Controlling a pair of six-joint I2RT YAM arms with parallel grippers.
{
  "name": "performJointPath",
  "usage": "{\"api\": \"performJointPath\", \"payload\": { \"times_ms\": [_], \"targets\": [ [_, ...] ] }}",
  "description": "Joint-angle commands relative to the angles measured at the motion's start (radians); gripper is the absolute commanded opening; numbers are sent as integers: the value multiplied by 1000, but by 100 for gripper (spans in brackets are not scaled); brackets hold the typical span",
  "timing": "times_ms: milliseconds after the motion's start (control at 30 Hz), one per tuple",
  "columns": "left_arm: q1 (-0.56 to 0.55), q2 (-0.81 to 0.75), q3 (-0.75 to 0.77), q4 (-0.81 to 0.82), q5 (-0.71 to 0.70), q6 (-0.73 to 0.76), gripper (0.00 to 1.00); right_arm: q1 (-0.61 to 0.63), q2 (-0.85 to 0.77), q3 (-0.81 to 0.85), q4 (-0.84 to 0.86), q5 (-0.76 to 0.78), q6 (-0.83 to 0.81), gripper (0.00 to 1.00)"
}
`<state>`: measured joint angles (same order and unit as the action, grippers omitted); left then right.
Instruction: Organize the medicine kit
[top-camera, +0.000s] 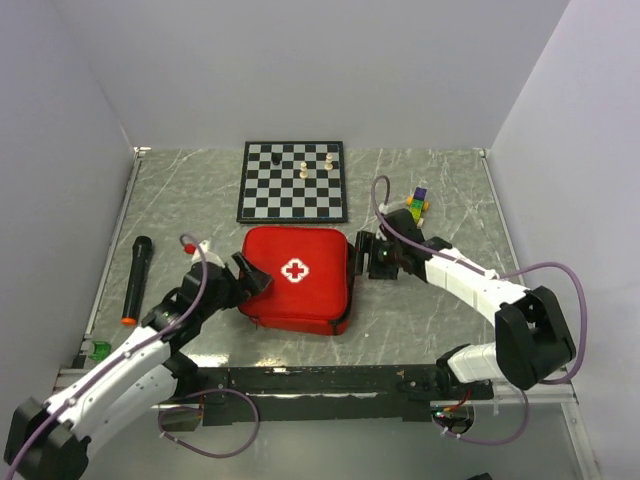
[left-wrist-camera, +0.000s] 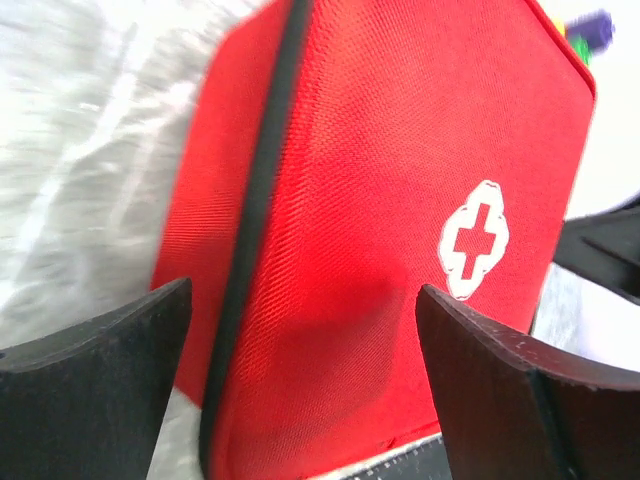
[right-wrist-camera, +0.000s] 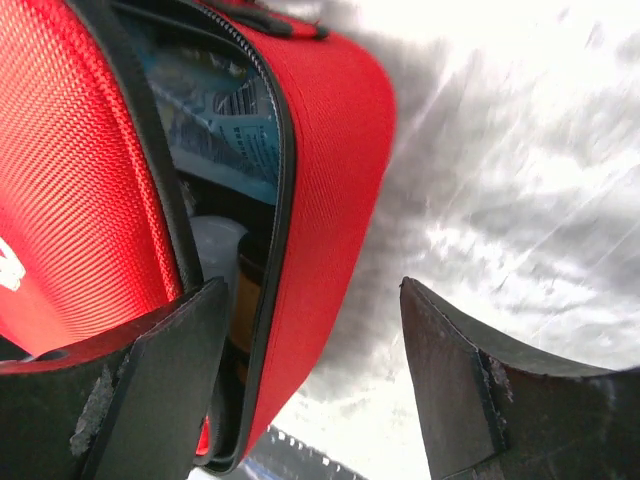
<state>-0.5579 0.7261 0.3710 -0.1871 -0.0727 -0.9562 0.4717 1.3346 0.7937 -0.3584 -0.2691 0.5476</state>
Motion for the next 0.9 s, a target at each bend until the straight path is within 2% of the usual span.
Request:
{"api": "performJointPath", "payload": {
  "times_ms": [0,67,133,233,333,400,500,733,867],
  "targets": [
    [-4,-111,100,-234,-191,-46,96,27,-95,81,-65,161,-54,76],
    [-2,-122,172,-316,-260,-12,96,65,-194,53,-134,244,-63,76],
    [-2,-119,222,-336,-288,19,96,108,-299,6,-158,258,-66,77],
    [0,-56,238,-261,-271,71,96,194,-414,-48,-171,268,-43,77],
    [3,86,232,-145,-175,128,97,260,-465,-94,-145,228,-23,76],
    [1,195,236,-97,-116,140,99,301,-456,-103,-134,208,-11,74],
    [3,318,235,-8,-55,162,96,338,-420,-99,-157,247,8,72],
    [4,441,233,159,142,214,90,340,-410,-129,-137,296,35,74],
    [3,417,240,114,47,165,94,337,-373,-104,-165,425,77,77]
  ]
}}
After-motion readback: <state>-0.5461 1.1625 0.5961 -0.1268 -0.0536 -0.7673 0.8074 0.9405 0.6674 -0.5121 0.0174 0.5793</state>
